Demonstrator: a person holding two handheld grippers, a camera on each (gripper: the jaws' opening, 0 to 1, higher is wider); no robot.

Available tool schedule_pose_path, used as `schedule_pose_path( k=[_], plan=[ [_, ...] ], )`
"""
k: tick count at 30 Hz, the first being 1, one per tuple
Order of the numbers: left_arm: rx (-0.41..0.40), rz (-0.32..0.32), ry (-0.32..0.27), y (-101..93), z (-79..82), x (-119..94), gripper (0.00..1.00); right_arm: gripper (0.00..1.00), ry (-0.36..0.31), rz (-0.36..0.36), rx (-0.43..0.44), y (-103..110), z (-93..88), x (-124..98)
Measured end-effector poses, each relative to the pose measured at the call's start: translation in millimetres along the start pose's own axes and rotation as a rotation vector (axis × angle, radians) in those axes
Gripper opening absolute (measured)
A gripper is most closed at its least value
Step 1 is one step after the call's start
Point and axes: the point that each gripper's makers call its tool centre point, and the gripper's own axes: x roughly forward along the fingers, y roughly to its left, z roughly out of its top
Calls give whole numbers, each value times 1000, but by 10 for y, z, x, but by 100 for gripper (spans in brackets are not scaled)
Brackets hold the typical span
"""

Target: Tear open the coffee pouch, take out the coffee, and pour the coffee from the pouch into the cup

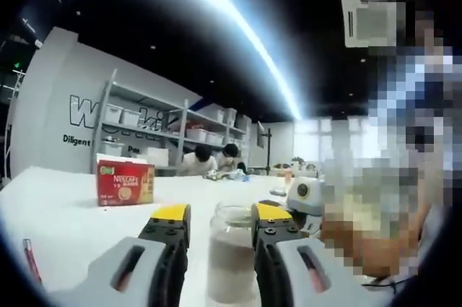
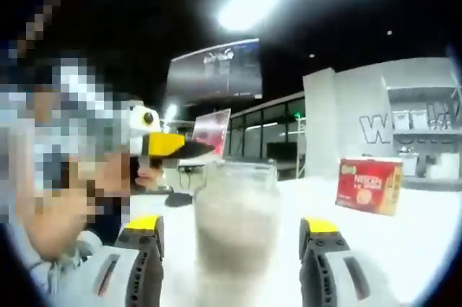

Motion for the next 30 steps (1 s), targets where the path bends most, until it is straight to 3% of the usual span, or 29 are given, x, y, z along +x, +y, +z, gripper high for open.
schedule_pose_path(
  k=[6,11,26,30],
  plan=[
    [15,-5,-2,-17,17,12,37,69,1,-9,54,13,-71,94],
    [23,-16,13,-42,-20,30,37,60,25,-42,44,-31,-124,85],
    [27,-18,2,-48,-29,61,36,54,49,-83,34,-64,-132,59],
    [61,34,47,6,-111,90,37,53,45,-113,32,-193,-137,46]
  ],
)
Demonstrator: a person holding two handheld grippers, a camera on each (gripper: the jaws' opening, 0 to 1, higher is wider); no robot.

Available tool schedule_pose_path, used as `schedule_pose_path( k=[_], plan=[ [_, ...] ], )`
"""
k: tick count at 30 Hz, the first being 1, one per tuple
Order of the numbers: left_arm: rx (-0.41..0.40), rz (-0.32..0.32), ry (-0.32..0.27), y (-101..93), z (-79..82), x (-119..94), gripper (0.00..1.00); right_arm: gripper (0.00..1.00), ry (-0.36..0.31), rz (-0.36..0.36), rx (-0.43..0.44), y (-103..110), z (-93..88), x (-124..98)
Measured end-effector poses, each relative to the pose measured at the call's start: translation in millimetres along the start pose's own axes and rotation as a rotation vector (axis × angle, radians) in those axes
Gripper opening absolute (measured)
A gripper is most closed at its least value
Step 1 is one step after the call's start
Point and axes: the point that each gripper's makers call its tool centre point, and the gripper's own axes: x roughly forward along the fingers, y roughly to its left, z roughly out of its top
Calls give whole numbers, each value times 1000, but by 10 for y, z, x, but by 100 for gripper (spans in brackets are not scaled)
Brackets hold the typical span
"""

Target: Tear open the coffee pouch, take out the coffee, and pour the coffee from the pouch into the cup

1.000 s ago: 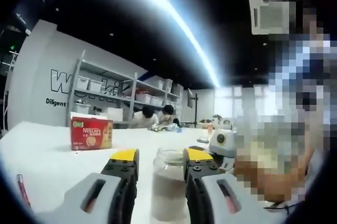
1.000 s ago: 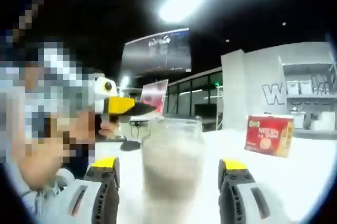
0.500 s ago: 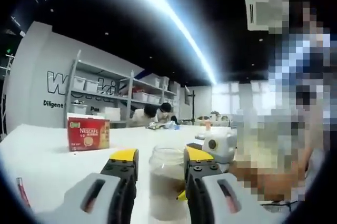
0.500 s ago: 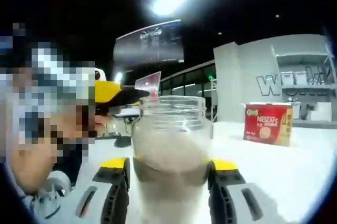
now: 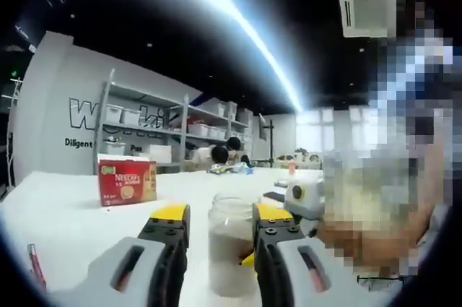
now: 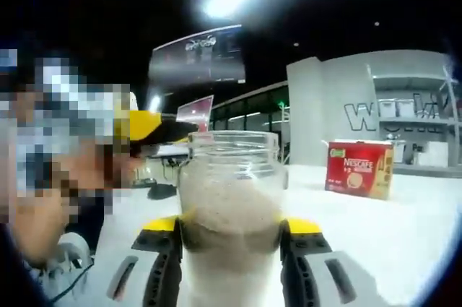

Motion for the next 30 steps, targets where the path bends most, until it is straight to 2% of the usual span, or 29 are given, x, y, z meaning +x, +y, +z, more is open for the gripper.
schedule_pose_path(
  k=[6,11,15,20,22,27,30],
  plan=[
    [8,26,-6,52,-3,-3,37,53,-10,-5,2,-224,-6,-50],
    [25,55,-11,119,8,-26,33,53,-20,-30,2,-400,-16,-88],
    [32,62,-11,125,17,-52,34,53,-24,-50,3,-651,-20,-137],
    [9,89,-56,172,125,-90,41,53,-21,-63,6,-965,-28,-234],
    [-1,94,-81,181,174,-106,41,53,1,-99,6,-1133,-37,-304],
    [-9,100,-97,197,211,-97,40,52,18,-114,8,-1525,-50,-494],
    [-19,105,-114,202,248,-86,40,52,22,-134,6,-1642,-58,-587]
  ],
)
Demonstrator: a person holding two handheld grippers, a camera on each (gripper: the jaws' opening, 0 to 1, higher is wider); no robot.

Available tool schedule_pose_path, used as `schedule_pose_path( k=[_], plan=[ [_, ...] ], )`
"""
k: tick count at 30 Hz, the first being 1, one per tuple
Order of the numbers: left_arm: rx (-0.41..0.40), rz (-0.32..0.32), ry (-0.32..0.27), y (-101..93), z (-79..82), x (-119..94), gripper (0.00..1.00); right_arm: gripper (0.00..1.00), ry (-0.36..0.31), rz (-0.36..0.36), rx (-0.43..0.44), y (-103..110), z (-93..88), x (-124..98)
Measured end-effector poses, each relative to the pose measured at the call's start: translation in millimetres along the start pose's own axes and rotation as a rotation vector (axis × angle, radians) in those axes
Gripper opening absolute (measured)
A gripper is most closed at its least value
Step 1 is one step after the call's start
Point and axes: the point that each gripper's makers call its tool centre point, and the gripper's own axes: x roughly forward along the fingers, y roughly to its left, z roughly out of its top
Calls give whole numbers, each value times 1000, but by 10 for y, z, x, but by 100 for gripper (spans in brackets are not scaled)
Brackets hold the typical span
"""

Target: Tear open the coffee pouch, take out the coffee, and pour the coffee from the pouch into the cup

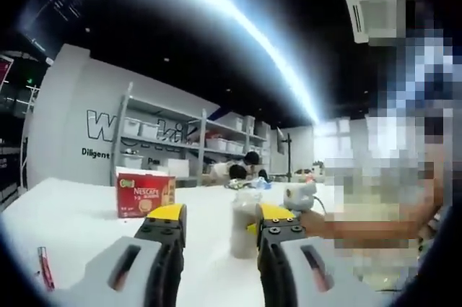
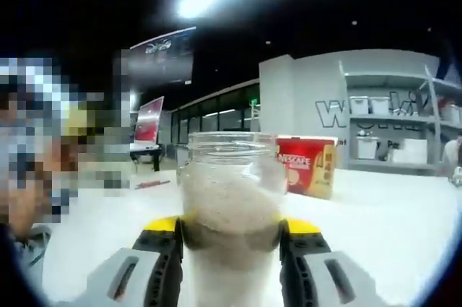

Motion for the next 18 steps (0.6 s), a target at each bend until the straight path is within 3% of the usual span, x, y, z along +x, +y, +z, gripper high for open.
schedule_pose_path(
  k=[8,18],
  plan=[
    [-2,-11,-12,-12,46,5,38,52,-35,-79,3,-365,-34,-206],
    [-12,5,-19,72,34,-38,38,52,-17,-171,10,-909,-61,-414]
  ],
)
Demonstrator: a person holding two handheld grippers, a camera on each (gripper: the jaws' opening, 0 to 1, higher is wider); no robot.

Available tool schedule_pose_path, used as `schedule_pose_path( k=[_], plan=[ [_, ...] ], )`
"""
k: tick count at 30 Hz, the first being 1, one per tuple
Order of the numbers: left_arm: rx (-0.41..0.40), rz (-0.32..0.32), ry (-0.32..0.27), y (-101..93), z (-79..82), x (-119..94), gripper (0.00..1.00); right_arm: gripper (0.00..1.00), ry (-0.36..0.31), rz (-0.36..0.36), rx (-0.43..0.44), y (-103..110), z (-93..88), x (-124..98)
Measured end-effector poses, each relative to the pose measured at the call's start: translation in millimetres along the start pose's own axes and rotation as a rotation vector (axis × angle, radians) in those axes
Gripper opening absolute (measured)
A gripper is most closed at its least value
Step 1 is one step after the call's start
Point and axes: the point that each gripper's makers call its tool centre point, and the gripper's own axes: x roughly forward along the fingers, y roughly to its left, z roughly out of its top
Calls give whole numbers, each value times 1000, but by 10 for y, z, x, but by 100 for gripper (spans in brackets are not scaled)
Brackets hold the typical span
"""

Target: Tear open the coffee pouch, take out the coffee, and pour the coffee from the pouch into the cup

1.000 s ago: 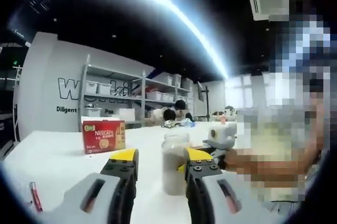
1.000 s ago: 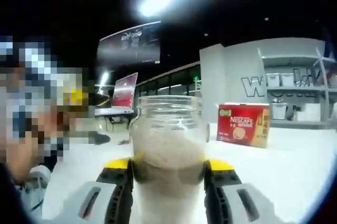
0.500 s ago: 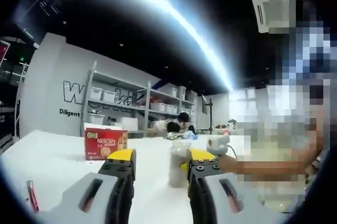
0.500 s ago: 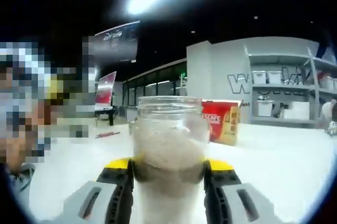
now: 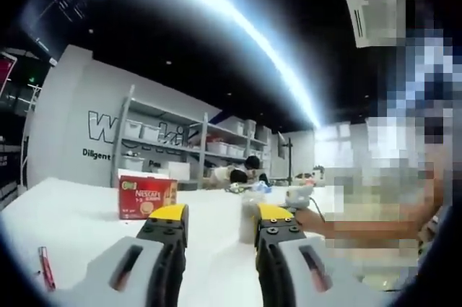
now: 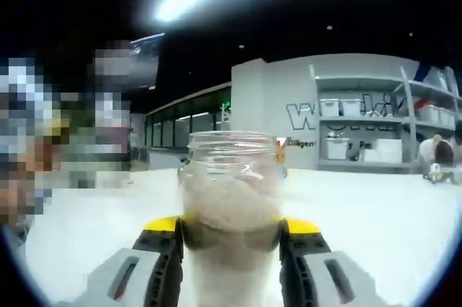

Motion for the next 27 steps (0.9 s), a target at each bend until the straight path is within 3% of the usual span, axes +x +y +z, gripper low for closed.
schedule_pose_path(
  k=[11,16,24,27],
  plan=[
    [-3,-17,-14,-33,7,26,38,52,4,-65,0,-434,-5,-49],
    [-14,-40,-44,-100,94,15,37,52,8,-108,2,-647,-17,-67],
    [-7,-27,-42,-63,71,8,37,52,-1,-204,8,-1106,-26,-122],
    [-3,-26,-40,-63,56,20,37,52,9,-237,12,-1415,-47,-91]
  ],
)
